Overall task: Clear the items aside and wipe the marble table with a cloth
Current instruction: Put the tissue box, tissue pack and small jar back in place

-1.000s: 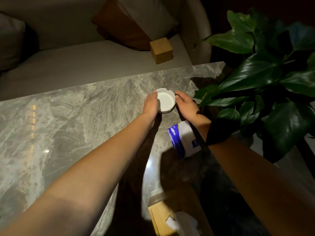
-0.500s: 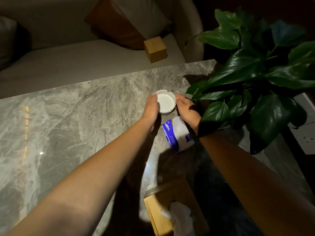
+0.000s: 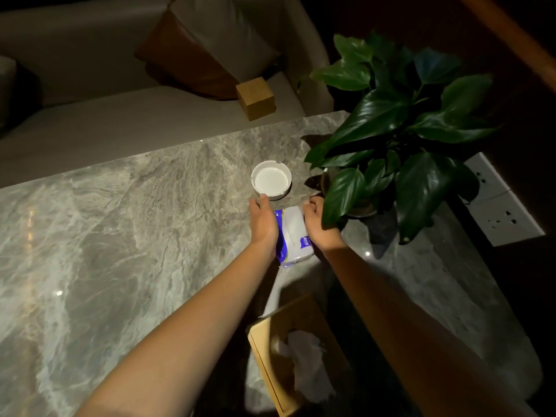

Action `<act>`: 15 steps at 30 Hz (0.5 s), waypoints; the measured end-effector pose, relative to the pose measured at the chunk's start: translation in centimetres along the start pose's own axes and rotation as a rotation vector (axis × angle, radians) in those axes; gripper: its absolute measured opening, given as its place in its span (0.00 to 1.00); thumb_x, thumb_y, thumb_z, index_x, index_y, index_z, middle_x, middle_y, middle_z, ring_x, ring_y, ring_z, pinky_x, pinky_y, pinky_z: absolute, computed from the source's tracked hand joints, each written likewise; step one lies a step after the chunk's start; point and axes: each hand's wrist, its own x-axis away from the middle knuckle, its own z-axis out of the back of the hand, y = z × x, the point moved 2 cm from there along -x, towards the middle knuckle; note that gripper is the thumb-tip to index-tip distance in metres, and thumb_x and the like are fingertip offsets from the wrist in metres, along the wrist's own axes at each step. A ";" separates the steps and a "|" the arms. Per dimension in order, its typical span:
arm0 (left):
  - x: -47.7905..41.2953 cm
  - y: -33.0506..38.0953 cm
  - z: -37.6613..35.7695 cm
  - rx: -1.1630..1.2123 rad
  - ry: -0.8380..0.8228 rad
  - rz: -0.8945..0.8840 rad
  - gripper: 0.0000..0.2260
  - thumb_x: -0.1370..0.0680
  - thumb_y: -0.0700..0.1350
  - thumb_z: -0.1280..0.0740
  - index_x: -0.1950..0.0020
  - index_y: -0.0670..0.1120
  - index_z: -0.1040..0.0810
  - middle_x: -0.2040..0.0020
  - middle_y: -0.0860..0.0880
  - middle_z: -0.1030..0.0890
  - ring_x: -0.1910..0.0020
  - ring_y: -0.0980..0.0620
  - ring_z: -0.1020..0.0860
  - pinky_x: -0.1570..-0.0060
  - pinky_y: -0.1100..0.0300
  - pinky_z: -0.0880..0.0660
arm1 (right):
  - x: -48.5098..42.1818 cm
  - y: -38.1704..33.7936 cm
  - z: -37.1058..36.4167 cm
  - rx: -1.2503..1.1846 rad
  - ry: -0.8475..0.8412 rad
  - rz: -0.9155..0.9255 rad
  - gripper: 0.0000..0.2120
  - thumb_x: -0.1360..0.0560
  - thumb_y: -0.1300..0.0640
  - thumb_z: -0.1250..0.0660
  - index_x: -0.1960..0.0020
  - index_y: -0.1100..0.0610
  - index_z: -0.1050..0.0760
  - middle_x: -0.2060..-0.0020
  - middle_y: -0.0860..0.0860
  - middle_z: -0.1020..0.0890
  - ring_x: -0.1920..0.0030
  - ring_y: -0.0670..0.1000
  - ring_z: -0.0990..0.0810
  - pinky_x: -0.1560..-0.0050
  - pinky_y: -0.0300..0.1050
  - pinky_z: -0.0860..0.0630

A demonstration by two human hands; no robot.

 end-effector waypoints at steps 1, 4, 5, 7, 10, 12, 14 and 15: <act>5.1 2.8 -0.1 -0.130 0.001 -0.095 0.38 0.33 0.73 0.43 0.32 0.51 0.32 0.33 0.45 0.27 0.33 0.44 0.29 0.32 0.44 0.34 | 0.7 0.4 0.9 0.033 -0.038 -0.001 0.18 0.19 0.55 0.40 0.34 0.64 0.29 0.41 0.59 0.24 0.34 0.58 0.27 0.40 0.39 0.34; 13.7 6.4 -0.4 -0.367 0.028 -0.450 0.23 0.20 0.50 0.42 0.27 0.42 0.38 0.29 0.43 0.34 0.28 0.45 0.39 0.27 0.52 0.44 | 1.7 2.0 4.3 0.344 -0.190 0.013 0.15 0.21 0.56 0.40 0.37 0.60 0.26 0.40 0.60 0.22 0.38 0.60 0.24 0.42 0.45 0.29; 16.0 6.6 -0.8 -0.454 -0.012 -0.533 0.22 0.20 0.45 0.41 0.27 0.41 0.38 0.29 0.43 0.34 0.28 0.46 0.40 0.29 0.55 0.44 | 2.2 2.5 5.6 0.443 -0.228 0.036 0.14 0.21 0.55 0.40 0.38 0.58 0.25 0.40 0.59 0.21 0.39 0.59 0.24 0.40 0.49 0.28; 18.8 6.1 -1.7 -0.534 -0.095 -0.635 0.22 0.21 0.42 0.39 0.28 0.41 0.39 0.31 0.44 0.35 0.30 0.47 0.40 0.32 0.58 0.43 | 3.7 4.0 8.5 0.523 -0.210 0.068 0.14 0.21 0.50 0.41 0.39 0.51 0.24 0.41 0.54 0.20 0.40 0.57 0.23 0.39 0.53 0.27; 20.7 4.0 -4.5 -0.500 -0.261 -0.536 0.21 0.25 0.45 0.36 0.34 0.40 0.34 0.38 0.39 0.29 0.37 0.42 0.30 0.36 0.51 0.33 | 8.0 6.7 13.3 0.297 0.053 0.084 0.11 0.21 0.47 0.42 0.44 0.45 0.23 0.49 0.48 0.18 0.47 0.52 0.20 0.45 0.56 0.23; 21.8 2.2 -6.5 -0.492 -0.357 -0.335 0.19 0.27 0.47 0.35 0.40 0.40 0.31 0.49 0.37 0.25 0.45 0.37 0.25 0.46 0.48 0.28 | 11.5 8.8 15.5 0.030 0.230 0.021 0.10 0.20 0.50 0.42 0.45 0.47 0.23 0.52 0.46 0.19 0.49 0.49 0.20 0.45 0.55 0.23; 23.2 0.1 -8.1 -0.585 -0.484 -0.184 0.07 0.22 0.45 0.38 0.47 0.44 0.30 0.60 0.46 0.27 0.56 0.43 0.25 0.55 0.53 0.31 | 14.6 10.7 16.0 -0.136 0.308 -0.072 0.10 0.18 0.52 0.43 0.49 0.49 0.23 0.54 0.48 0.20 0.51 0.50 0.21 0.47 0.52 0.24; 24.1 -1.0 -8.5 -0.636 -0.547 -0.132 0.04 0.21 0.45 0.40 0.49 0.46 0.29 0.62 0.49 0.28 0.60 0.48 0.27 0.57 0.55 0.32 | 15.6 11.6 15.8 -0.189 0.322 -0.129 0.11 0.18 0.52 0.44 0.52 0.50 0.23 0.56 0.51 0.20 0.53 0.52 0.21 0.50 0.50 0.25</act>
